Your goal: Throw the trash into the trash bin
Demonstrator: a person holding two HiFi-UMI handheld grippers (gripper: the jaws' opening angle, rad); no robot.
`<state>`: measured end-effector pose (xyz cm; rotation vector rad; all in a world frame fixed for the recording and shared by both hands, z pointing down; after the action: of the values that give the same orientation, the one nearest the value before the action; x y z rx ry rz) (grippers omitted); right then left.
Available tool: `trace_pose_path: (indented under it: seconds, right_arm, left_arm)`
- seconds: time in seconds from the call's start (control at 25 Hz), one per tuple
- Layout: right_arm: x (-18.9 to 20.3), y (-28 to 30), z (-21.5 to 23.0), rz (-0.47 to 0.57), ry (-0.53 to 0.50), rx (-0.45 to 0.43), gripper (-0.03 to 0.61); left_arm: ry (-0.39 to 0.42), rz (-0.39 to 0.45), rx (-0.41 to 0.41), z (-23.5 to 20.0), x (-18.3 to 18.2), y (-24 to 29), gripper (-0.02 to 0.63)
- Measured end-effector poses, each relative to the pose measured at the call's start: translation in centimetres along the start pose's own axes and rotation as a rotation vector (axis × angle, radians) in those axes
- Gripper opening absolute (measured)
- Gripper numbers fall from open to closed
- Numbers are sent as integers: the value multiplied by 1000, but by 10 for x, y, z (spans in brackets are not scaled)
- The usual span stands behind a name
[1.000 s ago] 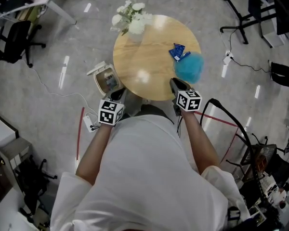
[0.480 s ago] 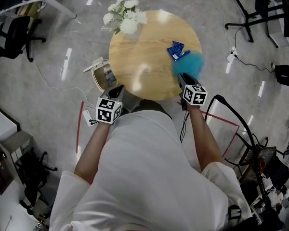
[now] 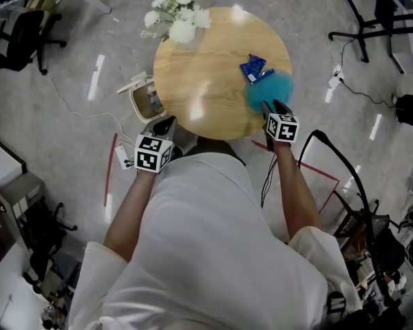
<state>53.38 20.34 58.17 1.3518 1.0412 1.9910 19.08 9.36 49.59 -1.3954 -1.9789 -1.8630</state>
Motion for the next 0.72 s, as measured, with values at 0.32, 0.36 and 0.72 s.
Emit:
trace_pose_path:
  seconds: [0.32, 0.36, 0.72]
  right_arm:
    - [2, 20, 12, -79, -18, -9, 267]
    - [2, 23, 13, -88, -21, -8, 280]
    - [13, 47, 18, -162, -38, 28, 374]
  left_arm:
    - [-28, -6, -9, 5, 4, 8, 4]
    - [-30, -7, -9, 5, 4, 9, 3]
    - [-49, -5, -11, 9, 0, 18, 3]
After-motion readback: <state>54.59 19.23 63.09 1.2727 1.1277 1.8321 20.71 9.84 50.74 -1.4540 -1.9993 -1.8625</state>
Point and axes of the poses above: the fingertips, and each gripper's own axes: y forward along the fingers, z to its right, x out of its underside, the point moved 3 cm from there along -y, backward along the fingers, and after that the axes turned 3 degrees about y, right-handed, at the moved point
